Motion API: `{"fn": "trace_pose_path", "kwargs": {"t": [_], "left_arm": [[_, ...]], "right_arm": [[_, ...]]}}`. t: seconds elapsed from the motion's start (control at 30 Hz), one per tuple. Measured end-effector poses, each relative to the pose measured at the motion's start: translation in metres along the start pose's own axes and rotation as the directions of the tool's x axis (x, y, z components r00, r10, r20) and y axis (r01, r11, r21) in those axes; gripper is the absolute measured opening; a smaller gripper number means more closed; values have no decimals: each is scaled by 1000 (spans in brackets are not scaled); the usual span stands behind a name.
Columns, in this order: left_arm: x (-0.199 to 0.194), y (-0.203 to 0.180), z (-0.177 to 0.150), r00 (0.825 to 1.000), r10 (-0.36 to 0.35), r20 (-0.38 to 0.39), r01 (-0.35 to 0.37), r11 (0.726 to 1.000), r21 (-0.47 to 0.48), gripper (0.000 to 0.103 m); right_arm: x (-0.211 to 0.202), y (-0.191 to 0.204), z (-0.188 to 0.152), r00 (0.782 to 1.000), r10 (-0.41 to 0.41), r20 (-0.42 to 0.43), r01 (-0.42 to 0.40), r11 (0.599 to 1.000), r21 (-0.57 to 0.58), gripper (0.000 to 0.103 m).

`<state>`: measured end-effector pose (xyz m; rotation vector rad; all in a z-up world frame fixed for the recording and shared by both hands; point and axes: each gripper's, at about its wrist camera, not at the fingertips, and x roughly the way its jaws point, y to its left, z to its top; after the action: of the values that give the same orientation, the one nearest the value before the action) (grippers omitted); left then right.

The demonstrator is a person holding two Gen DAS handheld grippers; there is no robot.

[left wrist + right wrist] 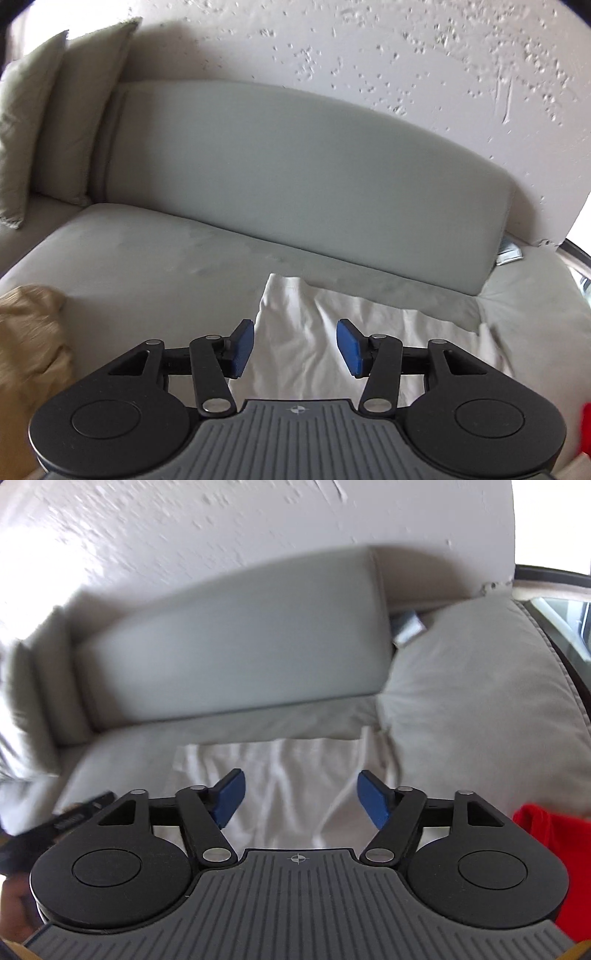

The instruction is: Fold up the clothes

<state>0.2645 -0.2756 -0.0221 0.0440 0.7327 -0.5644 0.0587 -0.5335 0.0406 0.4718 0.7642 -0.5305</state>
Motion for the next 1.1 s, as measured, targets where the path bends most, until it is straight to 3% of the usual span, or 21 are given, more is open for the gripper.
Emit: {"fn": "trace_pose_path", "kwargs": {"t": [0.07,0.13,0.27,0.4,0.5,0.6,0.67,0.7,0.73,0.83,0.9,1.0,1.1], "left_arm": [[26,7,2,1000,8,-11,-8,1000,8,46],[51,13,3,1000,18,-23,-18,1000,13,43],[100,27,5,998,39,-46,-37,999,24,42],[135,25,13,998,45,-52,-39,994,105,51],[162,21,15,995,31,-97,-13,982,186,55],[177,10,14,993,24,-115,6,967,255,54],[183,2,12,994,26,-108,8,953,304,53],[182,0,12,994,16,-105,18,950,312,42],[181,-2,13,995,1,-101,31,949,315,10],[163,-2,14,999,33,8,-34,952,303,6],[155,0,14,995,70,66,-86,956,280,6],[162,6,10,986,152,70,-164,957,239,6],[176,1,-3,972,229,45,-232,929,287,7]], "right_arm": [[49,-13,11,997,-53,-63,53,999,-2,56],[96,-27,21,987,-97,-125,99,995,5,54],[164,-61,33,978,-114,-175,129,988,80,46],[204,-82,41,980,-75,-182,96,990,107,46],[225,-90,45,980,-58,-191,76,993,88,40],[237,-86,45,974,-49,-220,52,999,10,29],[240,-81,42,972,-69,-224,58,997,-54,11],[239,-80,40,972,-75,-221,62,996,-62,9],[237,-80,40,974,-77,-215,65,996,-63,3],[212,-72,39,985,-163,-49,158,983,-93,2],[192,-68,39,969,-229,96,240,964,-118,2],[187,-73,37,943,-298,149,315,943,-106,2],[197,-72,28,931,-334,146,353,926,-135,2]]}}
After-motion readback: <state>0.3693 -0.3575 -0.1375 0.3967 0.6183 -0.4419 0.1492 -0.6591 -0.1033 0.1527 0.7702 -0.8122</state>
